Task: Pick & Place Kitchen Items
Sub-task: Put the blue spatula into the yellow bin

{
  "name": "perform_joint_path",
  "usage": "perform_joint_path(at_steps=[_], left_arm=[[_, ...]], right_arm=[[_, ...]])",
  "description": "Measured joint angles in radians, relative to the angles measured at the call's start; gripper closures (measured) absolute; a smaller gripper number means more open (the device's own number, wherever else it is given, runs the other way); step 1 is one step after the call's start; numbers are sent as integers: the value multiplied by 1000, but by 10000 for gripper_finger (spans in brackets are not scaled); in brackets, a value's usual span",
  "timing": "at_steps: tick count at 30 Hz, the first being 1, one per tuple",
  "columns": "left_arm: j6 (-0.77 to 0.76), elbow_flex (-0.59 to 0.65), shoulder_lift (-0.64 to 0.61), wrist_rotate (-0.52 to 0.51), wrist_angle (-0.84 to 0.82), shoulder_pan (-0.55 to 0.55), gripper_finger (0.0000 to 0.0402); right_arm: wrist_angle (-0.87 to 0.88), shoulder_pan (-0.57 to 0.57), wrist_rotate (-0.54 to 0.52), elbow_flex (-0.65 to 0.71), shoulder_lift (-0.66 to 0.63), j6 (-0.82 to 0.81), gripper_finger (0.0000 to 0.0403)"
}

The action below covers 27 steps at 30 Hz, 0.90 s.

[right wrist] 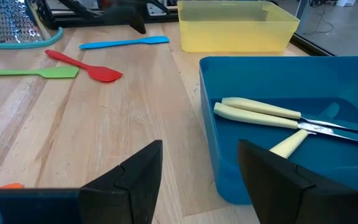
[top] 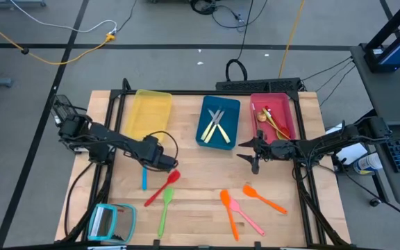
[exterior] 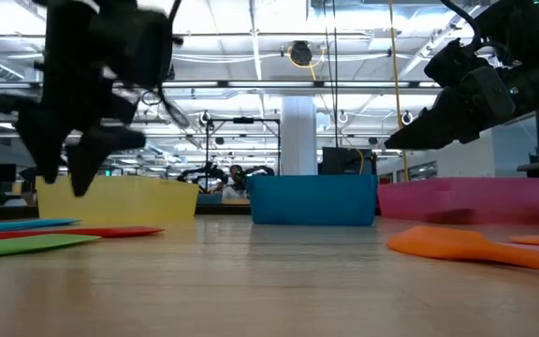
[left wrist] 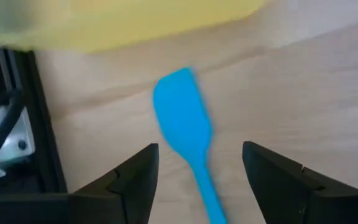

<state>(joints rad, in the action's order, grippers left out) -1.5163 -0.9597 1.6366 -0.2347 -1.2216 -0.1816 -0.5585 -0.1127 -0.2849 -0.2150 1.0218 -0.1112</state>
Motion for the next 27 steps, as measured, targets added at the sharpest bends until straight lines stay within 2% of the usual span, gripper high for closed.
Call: perform_joint_path(at_steps=[4,8,13,27], left_arm=[[-3,123,0,70,84,57,177],[-4,195,-10,85,177,89,185],[52,198,-8,61,259,99,195],[81,204,-6,84,277,120,215]], right_arm=[[1,0,0,0,0,0,202],[-1,0,0,0,0,0,202],[-5,0,0,1,0,0,202],[-5,0,1,1,0,-7,202]])
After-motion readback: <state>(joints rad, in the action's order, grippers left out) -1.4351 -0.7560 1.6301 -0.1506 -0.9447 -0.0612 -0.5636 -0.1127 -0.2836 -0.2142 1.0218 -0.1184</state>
